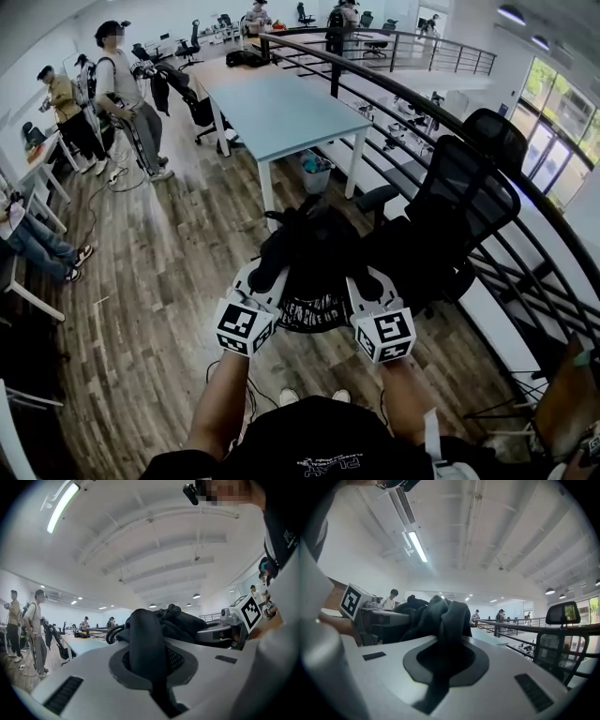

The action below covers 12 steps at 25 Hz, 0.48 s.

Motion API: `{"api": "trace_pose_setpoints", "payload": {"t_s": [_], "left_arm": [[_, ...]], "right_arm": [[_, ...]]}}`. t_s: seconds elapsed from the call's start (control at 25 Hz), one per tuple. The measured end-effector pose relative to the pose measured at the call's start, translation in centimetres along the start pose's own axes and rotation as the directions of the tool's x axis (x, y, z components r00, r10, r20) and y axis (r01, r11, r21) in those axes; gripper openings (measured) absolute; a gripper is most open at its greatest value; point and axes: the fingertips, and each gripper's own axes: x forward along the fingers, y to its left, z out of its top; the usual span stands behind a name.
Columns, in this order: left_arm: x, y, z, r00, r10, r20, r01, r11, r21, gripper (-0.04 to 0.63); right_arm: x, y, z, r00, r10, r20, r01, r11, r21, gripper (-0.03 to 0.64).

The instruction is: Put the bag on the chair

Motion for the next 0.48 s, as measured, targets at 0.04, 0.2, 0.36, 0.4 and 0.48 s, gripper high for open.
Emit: {"api": "trace_pose_setpoints", "payload": {"t_s": [0.04,0.2,0.36,0.4,0.48], "left_arm": [[0.0,0.2,0.0,1.000,-0.007,0.001,0.007,1.000,0.001,0.032],[0.3,1.4,-0.3,0.999,-0.034,-0.002,0.034,0.999,0.008,0.032],[0.0,2.3,-0.5,0.998,-0.062,-0.003,0.062,0.998,0.000,0.032],[0.0,2.6,-0.5,0.998,-0.066,-0.003,0.066,0.998,0.001,0.032],[0.3,3.2,-0.5,0.997,-0.071,-0.003,0.071,0.997,0.001,0.032]], "right_arm": [[0.2,0.1,0.0,1.000,-0.006,-0.002,0.006,1.000,0.000,0.023],[1.0,0.4,0.1,0.999,-0.033,-0.008,0.033,0.999,-0.004,0.025],[1.6,1.1,0.0,0.998,-0.064,-0.015,0.064,0.998,-0.005,0.023],[1.8,1.2,0.0,0.998,-0.067,-0.014,0.067,0.998,-0.003,0.025],[2.4,1.3,0.0,0.997,-0.071,-0.014,0.071,0.997,0.003,0.025]]}}
